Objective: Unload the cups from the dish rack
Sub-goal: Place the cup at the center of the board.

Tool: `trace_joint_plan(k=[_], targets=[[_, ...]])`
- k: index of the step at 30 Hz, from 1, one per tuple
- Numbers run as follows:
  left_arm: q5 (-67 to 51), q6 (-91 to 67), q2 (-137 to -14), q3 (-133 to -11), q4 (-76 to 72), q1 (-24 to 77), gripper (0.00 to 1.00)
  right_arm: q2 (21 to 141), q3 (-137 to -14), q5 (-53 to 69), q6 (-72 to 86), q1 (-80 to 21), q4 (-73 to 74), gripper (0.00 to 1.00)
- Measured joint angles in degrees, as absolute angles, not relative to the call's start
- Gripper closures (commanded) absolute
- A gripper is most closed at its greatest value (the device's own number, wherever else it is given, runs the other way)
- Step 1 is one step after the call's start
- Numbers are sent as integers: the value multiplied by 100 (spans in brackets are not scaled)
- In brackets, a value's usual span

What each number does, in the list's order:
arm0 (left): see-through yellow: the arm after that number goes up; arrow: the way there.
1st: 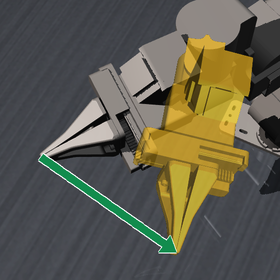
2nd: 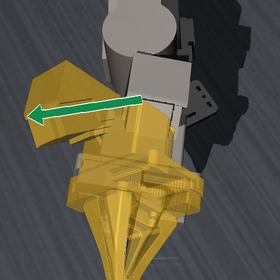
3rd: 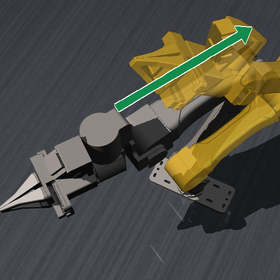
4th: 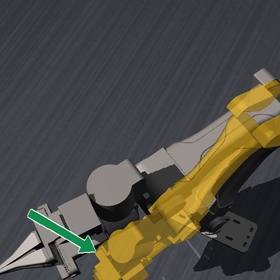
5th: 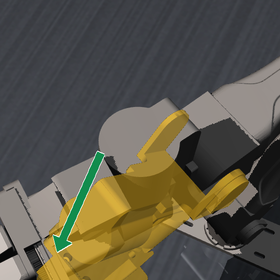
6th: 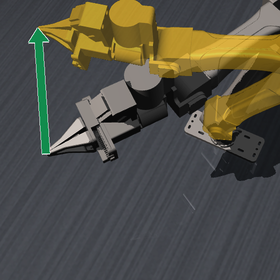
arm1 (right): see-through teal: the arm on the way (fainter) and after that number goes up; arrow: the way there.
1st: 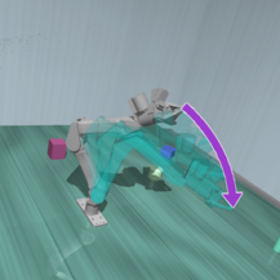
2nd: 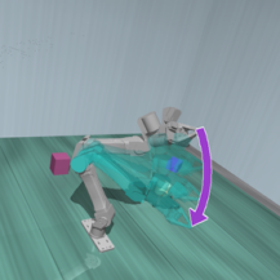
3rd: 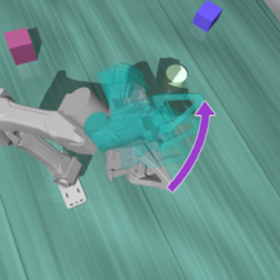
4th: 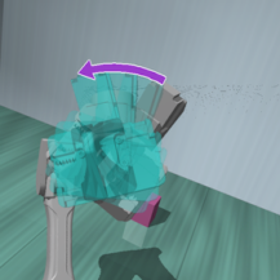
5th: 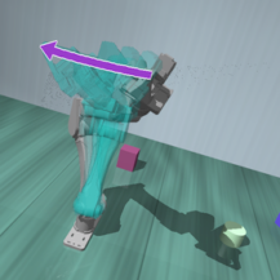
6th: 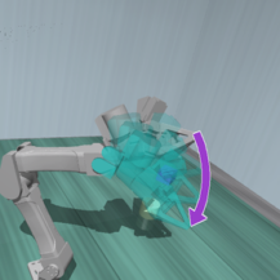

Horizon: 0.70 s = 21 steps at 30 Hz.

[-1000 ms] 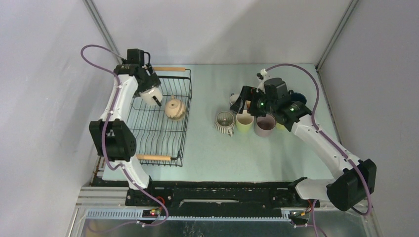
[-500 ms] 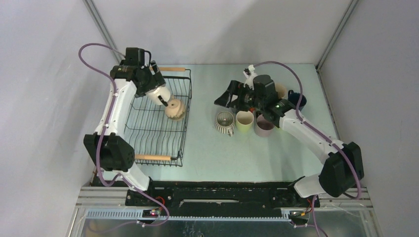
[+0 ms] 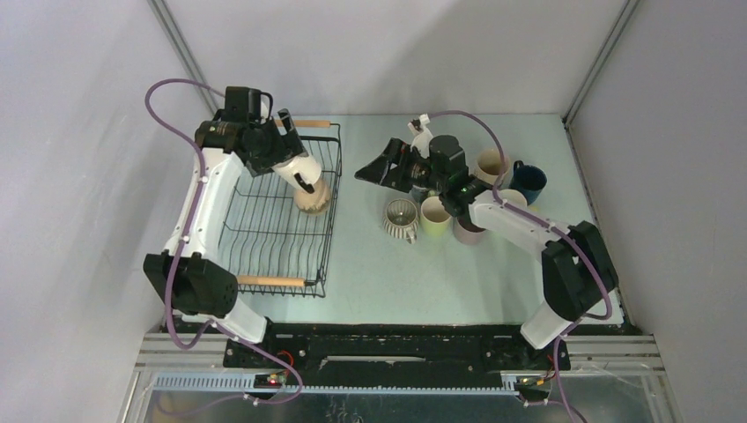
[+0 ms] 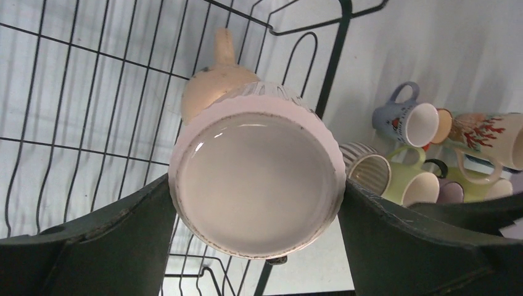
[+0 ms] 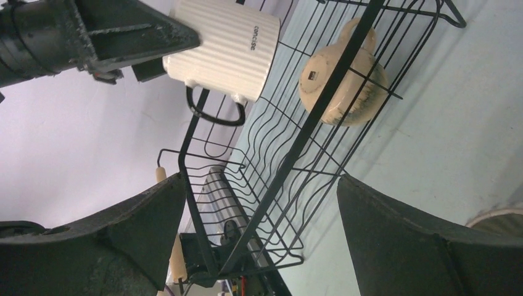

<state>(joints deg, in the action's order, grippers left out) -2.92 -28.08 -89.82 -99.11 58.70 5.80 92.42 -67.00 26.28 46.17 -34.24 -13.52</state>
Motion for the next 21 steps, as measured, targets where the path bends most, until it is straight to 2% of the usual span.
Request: trace_joint_plan(k=[21], targets=[[-1330, -3131, -8626, -9911, 5861, 781, 93, 10278, -6700, 2764, 5778, -3612, -3629, 13]])
